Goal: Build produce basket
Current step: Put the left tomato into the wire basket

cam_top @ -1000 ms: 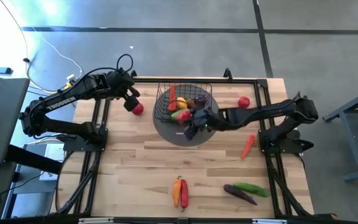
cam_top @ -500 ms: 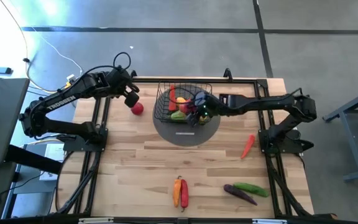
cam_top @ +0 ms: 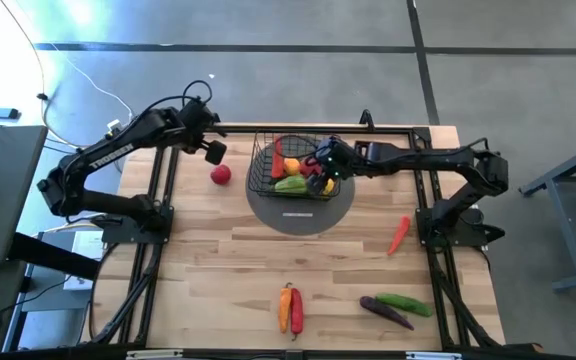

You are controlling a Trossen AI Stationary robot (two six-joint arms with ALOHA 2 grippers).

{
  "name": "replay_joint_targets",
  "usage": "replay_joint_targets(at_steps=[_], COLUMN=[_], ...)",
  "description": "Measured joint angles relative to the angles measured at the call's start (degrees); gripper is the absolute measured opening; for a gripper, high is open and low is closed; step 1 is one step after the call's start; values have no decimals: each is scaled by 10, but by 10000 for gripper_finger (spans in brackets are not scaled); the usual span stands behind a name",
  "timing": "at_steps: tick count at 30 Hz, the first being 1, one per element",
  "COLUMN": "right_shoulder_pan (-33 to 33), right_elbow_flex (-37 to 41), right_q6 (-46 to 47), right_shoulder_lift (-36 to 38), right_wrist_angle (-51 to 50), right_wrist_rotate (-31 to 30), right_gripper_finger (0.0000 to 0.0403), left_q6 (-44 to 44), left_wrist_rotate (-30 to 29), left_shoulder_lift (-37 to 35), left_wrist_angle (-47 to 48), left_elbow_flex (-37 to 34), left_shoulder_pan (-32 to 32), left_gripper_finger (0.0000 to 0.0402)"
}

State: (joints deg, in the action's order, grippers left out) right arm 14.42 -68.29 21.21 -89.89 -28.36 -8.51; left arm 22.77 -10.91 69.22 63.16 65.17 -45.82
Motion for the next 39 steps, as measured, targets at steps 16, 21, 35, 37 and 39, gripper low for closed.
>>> replay_joint_targets(at_steps=[16,21,35,37,39], right_shoulder_pan=[13,27,44,44,44], right_elbow_flex=[0,0,0,0,0], right_q6=[-18,-22,-87,-87,-87], right_shoulder_lift=[0,0,0,0,0], right_wrist_angle=[-1,-1,-3,-3,-3], right_wrist_rotate=[4,13,50,50,50], right_gripper_finger=[252,252,252,252,252], left_q6=[94,155,109,90,83], left_wrist_rotate=[57,58,120,131,134], left_shoulder_lift=[29,55,162,173,186], left_wrist_angle=[0,0,0,0,1], left_elbow_flex=[0,0,0,0,0], left_shoulder_pan=[5,5,3,-1,-4], left_gripper_finger=[381,381,381,381,381])
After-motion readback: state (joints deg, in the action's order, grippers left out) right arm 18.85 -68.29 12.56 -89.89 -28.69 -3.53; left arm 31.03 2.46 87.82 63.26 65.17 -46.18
